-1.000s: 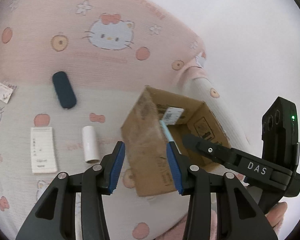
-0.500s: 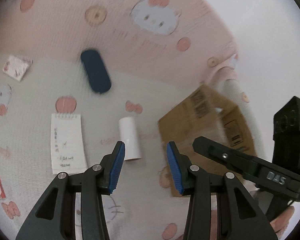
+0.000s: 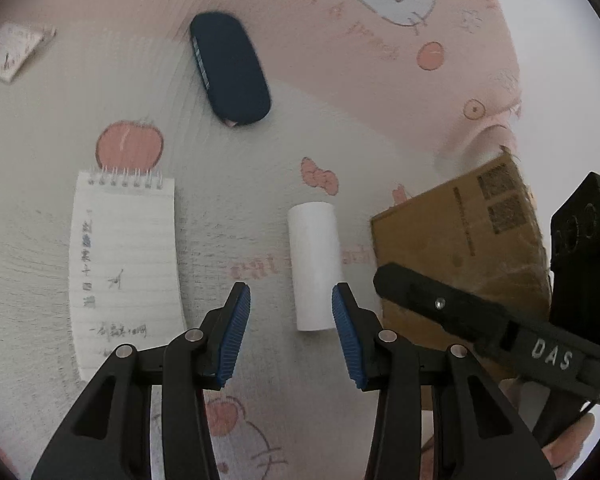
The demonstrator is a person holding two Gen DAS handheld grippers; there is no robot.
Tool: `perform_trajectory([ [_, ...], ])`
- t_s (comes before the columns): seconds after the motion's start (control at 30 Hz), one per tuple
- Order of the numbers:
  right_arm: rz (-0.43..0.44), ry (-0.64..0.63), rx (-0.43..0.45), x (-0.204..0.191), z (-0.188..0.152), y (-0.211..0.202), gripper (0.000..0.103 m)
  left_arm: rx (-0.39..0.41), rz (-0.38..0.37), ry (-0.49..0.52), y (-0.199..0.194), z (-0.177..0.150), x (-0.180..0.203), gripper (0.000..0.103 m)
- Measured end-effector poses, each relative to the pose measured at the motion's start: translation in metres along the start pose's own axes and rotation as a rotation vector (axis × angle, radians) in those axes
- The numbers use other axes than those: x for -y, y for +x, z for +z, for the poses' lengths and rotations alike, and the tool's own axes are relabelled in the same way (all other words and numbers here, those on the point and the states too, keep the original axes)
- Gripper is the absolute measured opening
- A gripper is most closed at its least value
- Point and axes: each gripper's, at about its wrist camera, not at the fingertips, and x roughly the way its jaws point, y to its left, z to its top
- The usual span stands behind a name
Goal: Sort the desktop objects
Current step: 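Move the right tool back toward the white paper roll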
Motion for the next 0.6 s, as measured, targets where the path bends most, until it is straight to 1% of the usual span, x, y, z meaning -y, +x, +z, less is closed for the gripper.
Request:
perform_trajectory([
  [0.03,-0.005,0.009,-0.003,0.002,0.002,0.004,0.04,0.004,-0.002,-0.025,0.003,-0.001,-0.005,0.04],
  [0.07,-0.012,0.018,-0.009,0.004,0.004,0.008,0.031,0.007,-0.005,-0.047,0.005,-0.002,-0.009,0.03],
  [0.1,-0.018,0.023,-0.013,0.006,0.005,0.012,0.019,0.012,-0.006,-0.061,0.006,-0.002,-0.011,0.023],
  [0.13,-0.024,0.021,-0.012,0.006,0.006,0.013,0.008,0.019,-0.004,-0.073,0.007,-0.002,-0.012,0.02],
  [0.2,-0.055,0.018,0.012,0.007,0.007,0.013,0.008,0.031,-0.002,-0.093,0.01,-0.003,-0.014,0.013],
  [0.33,-0.167,-0.032,0.043,0.004,0.011,0.015,0.008,0.028,0.003,-0.098,0.018,0.0,-0.014,0.013],
  [0.4,-0.229,-0.071,0.045,0.002,0.013,0.021,0.008,0.026,-0.003,-0.097,0.022,0.001,-0.013,0.013],
  [0.43,-0.247,-0.086,0.042,0.002,0.014,0.025,0.008,0.026,-0.005,-0.097,0.025,0.002,-0.013,0.013],
  [0.47,-0.254,-0.092,0.032,0.002,0.015,0.03,0.008,0.025,-0.005,-0.097,0.027,0.003,-0.013,0.013],
  [0.53,-0.238,-0.081,-0.001,0.006,0.016,0.041,0.008,0.016,-0.009,-0.099,0.034,0.005,-0.012,0.013],
  [0.6,-0.24,-0.07,-0.012,0.007,0.016,0.046,0.008,0.006,-0.013,-0.099,0.04,0.006,-0.01,0.012],
])
